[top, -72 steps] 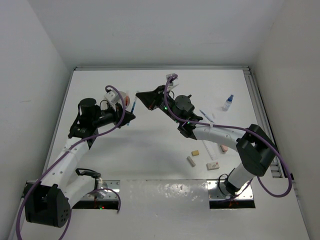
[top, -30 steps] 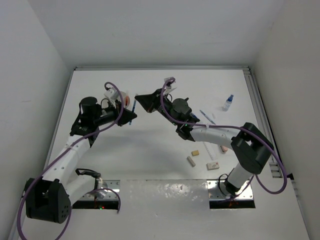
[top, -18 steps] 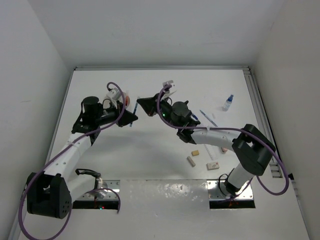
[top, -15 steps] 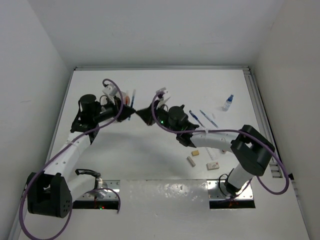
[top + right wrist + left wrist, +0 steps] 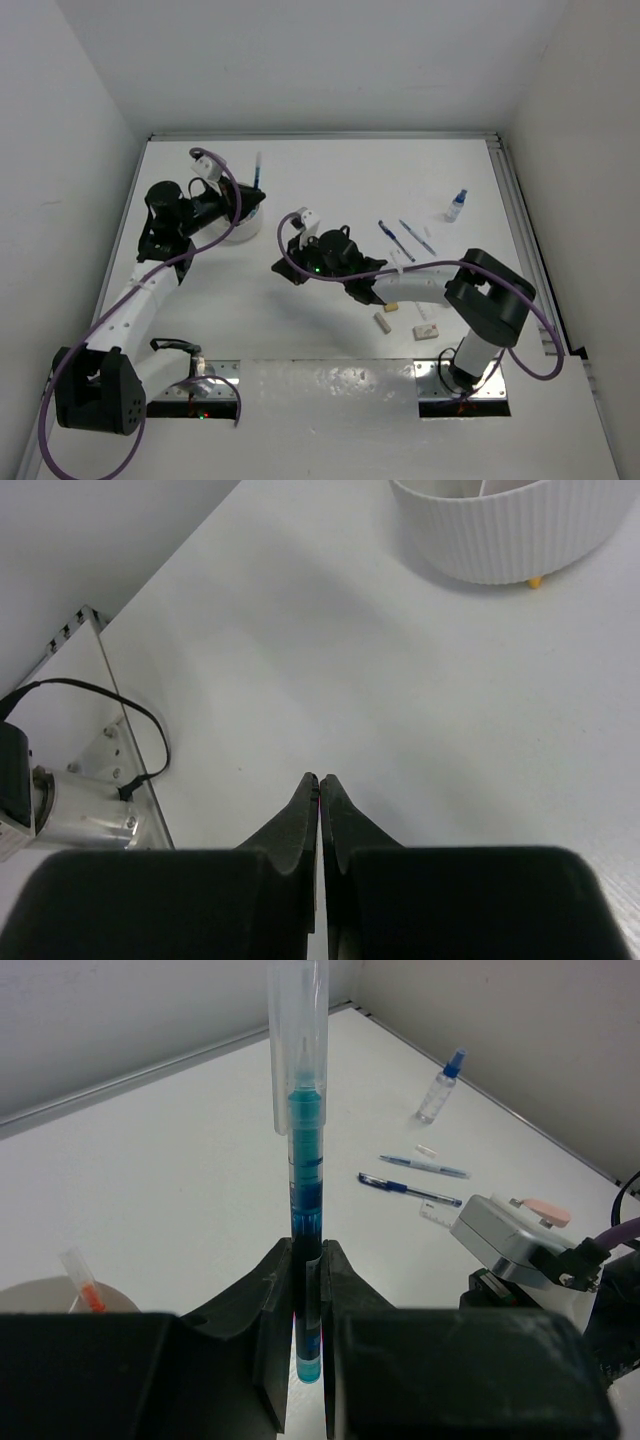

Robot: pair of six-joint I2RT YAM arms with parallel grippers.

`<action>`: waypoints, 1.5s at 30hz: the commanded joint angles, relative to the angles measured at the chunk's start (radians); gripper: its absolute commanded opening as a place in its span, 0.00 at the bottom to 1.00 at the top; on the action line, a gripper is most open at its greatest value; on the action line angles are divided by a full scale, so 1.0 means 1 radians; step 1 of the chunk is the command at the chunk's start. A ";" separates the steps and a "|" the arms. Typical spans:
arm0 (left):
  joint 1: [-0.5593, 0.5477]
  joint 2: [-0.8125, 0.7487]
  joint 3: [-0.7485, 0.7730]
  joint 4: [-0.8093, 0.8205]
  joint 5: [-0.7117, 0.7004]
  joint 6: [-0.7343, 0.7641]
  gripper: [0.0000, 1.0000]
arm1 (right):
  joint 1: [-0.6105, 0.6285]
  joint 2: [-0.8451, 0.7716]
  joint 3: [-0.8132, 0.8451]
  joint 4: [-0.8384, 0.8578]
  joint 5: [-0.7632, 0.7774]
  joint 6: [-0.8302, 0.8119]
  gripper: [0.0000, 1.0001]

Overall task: Sort the stationery into containers
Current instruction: Close the pen cap on the pen.

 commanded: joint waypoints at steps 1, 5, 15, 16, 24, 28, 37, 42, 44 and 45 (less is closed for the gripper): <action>0.008 -0.022 0.017 0.003 -0.013 0.032 0.00 | -0.016 -0.061 0.009 0.020 0.008 -0.016 0.00; 0.008 -0.033 0.017 -0.040 -0.021 0.067 0.00 | -0.067 -0.109 -0.007 0.020 0.010 -0.032 0.51; 0.008 -0.113 -0.059 -0.235 -0.039 0.294 0.00 | -0.168 -0.201 0.185 -0.072 -0.028 -0.142 0.62; 0.008 -0.114 -0.061 -0.244 -0.038 0.308 0.00 | -0.168 -0.196 0.198 -0.066 -0.037 -0.133 0.55; 0.007 -0.134 -0.076 -0.270 -0.024 0.316 0.00 | -0.168 -0.075 0.307 0.058 -0.059 0.030 0.58; 0.005 -0.142 -0.078 -0.269 -0.016 0.316 0.00 | -0.167 -0.054 0.313 0.075 -0.039 0.062 0.57; 0.004 -0.140 -0.091 -0.269 0.007 0.300 0.00 | -0.168 0.001 0.374 0.112 -0.062 0.067 0.63; 0.002 -0.128 -0.088 -0.253 0.019 0.271 0.00 | -0.162 0.032 0.413 0.115 -0.073 0.076 0.43; 0.002 -0.128 -0.087 -0.246 0.016 0.265 0.00 | -0.161 0.041 0.419 0.112 -0.073 0.083 0.32; 0.002 -0.128 -0.085 -0.246 0.013 0.263 0.00 | -0.161 0.044 0.417 0.110 -0.073 0.085 0.29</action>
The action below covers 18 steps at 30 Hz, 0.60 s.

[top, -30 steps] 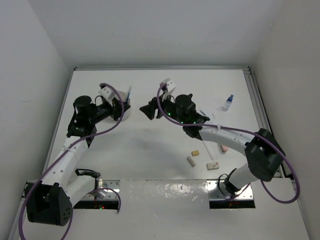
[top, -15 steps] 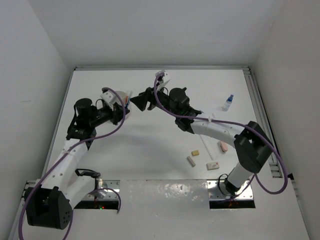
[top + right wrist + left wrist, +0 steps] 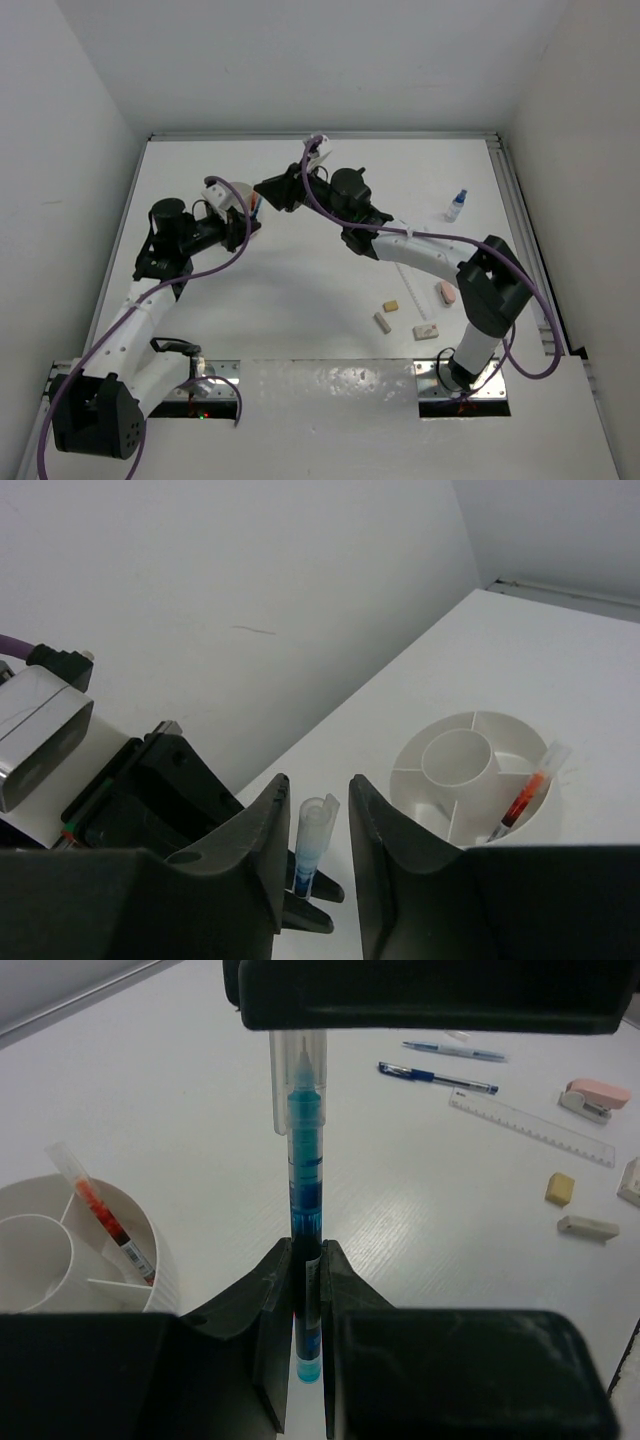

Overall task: Sort the stationery into containers
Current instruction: Close the pen cap on the pen.

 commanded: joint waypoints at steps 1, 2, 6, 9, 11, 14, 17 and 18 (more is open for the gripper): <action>0.002 -0.003 0.005 0.044 0.021 -0.020 0.00 | 0.008 0.012 0.040 0.057 -0.017 0.015 0.29; 0.001 -0.003 0.008 0.044 0.021 -0.018 0.00 | 0.008 0.014 0.039 0.057 -0.017 0.015 0.29; 0.000 -0.001 0.005 0.053 0.018 -0.032 0.00 | 0.009 0.012 0.029 0.053 -0.018 0.021 0.32; 0.002 0.001 0.003 0.060 0.018 -0.036 0.00 | 0.014 0.014 0.025 0.056 -0.017 0.024 0.15; 0.000 0.001 0.005 0.063 0.018 -0.037 0.00 | 0.019 0.018 0.020 0.060 -0.018 0.024 0.00; 0.002 0.001 0.009 0.073 0.009 -0.052 0.00 | 0.031 0.021 0.016 0.057 -0.027 0.003 0.00; 0.004 0.008 0.028 0.101 -0.008 -0.093 0.00 | 0.055 0.018 0.014 -0.013 -0.038 -0.067 0.00; 0.007 0.011 0.035 0.115 -0.008 -0.099 0.00 | 0.069 0.014 0.005 -0.024 -0.037 -0.080 0.00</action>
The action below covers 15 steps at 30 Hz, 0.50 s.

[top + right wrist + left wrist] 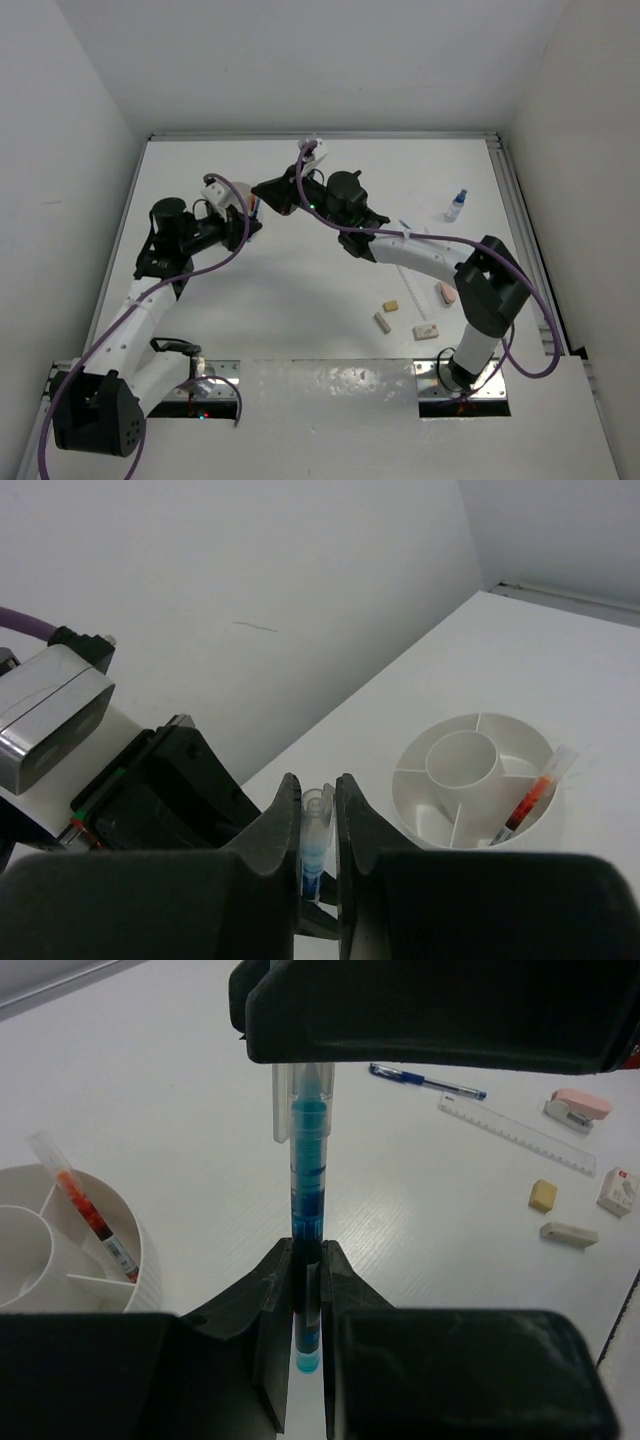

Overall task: Sort the stationery into containers
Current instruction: Close the pen cap on the pen.

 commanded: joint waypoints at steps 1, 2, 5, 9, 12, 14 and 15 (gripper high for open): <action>0.005 0.007 0.042 0.110 -0.001 -0.054 0.00 | 0.055 -0.004 -0.005 -0.039 -0.039 -0.081 0.00; 0.007 0.010 0.053 0.118 0.001 -0.060 0.00 | 0.067 -0.010 -0.009 -0.063 -0.033 -0.114 0.00; 0.007 0.018 0.066 0.136 -0.001 -0.068 0.00 | 0.080 -0.020 -0.025 -0.128 -0.012 -0.184 0.00; 0.011 0.022 0.073 0.136 -0.002 -0.059 0.00 | 0.097 -0.040 -0.046 -0.199 0.030 -0.252 0.00; 0.011 0.022 0.070 0.133 -0.001 -0.057 0.00 | 0.097 -0.050 -0.063 -0.200 0.046 -0.260 0.00; 0.011 0.022 0.065 0.133 0.004 -0.061 0.00 | 0.097 -0.047 -0.061 -0.190 0.051 -0.260 0.00; 0.011 0.022 0.063 0.132 0.008 -0.059 0.00 | 0.095 -0.045 -0.063 -0.179 0.050 -0.260 0.00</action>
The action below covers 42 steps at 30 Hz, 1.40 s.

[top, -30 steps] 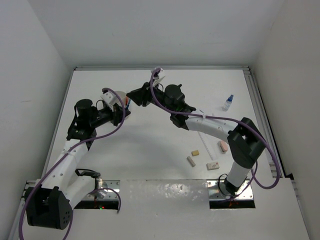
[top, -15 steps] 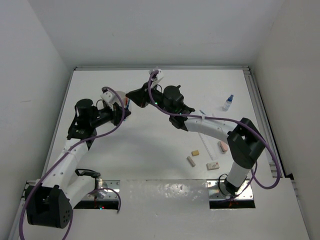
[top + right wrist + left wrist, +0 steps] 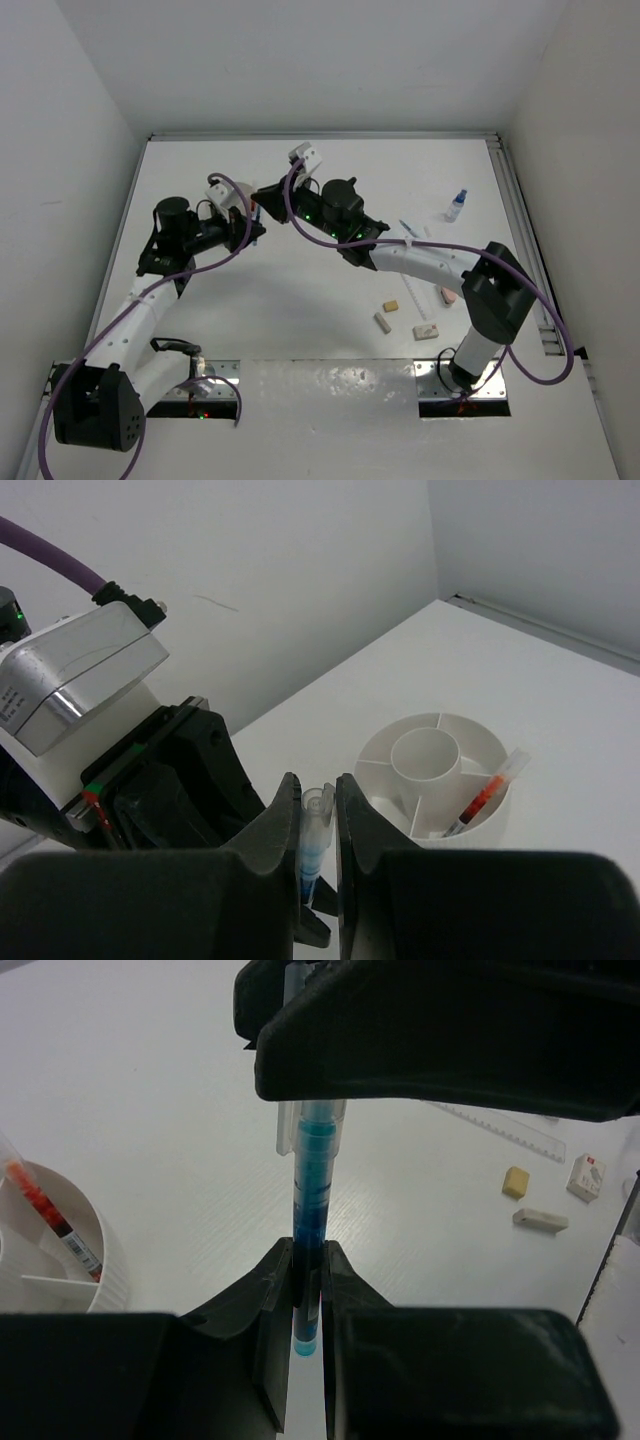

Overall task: Sort the stationery into containers
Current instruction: Close the pen cap on the pen.

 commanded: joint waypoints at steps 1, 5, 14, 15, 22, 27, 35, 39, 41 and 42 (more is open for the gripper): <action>0.013 -0.013 0.063 0.137 -0.023 -0.027 0.00 | 0.031 -0.002 -0.038 -0.106 -0.052 -0.047 0.07; 0.012 -0.022 0.062 0.117 -0.020 -0.017 0.00 | 0.023 -0.002 -0.029 -0.074 -0.055 -0.039 0.39; 0.013 -0.030 0.039 0.116 -0.014 -0.027 0.00 | 0.020 -0.019 -0.043 -0.042 -0.040 -0.032 0.41; 0.013 -0.028 0.039 0.116 -0.014 -0.027 0.00 | 0.020 -0.019 -0.041 -0.040 -0.043 -0.030 0.43; 0.013 -0.030 0.029 0.114 -0.008 -0.027 0.00 | 0.015 0.007 0.011 0.009 -0.060 0.011 0.46; 0.012 -0.037 0.022 0.110 -0.005 -0.036 0.00 | -0.002 0.043 0.051 0.065 -0.080 0.080 0.41; 0.010 -0.043 0.017 0.108 -0.011 -0.030 0.00 | -0.006 0.070 0.058 0.086 -0.080 0.108 0.30; 0.012 -0.042 0.012 0.108 -0.012 -0.033 0.00 | -0.009 0.073 0.062 0.101 -0.058 0.106 0.04; 0.012 -0.039 0.012 0.111 -0.024 -0.040 0.00 | -0.009 0.076 0.060 0.104 -0.058 0.102 0.00; 0.012 -0.039 0.014 0.108 -0.037 -0.043 0.00 | -0.009 0.079 0.062 0.107 -0.060 0.102 0.00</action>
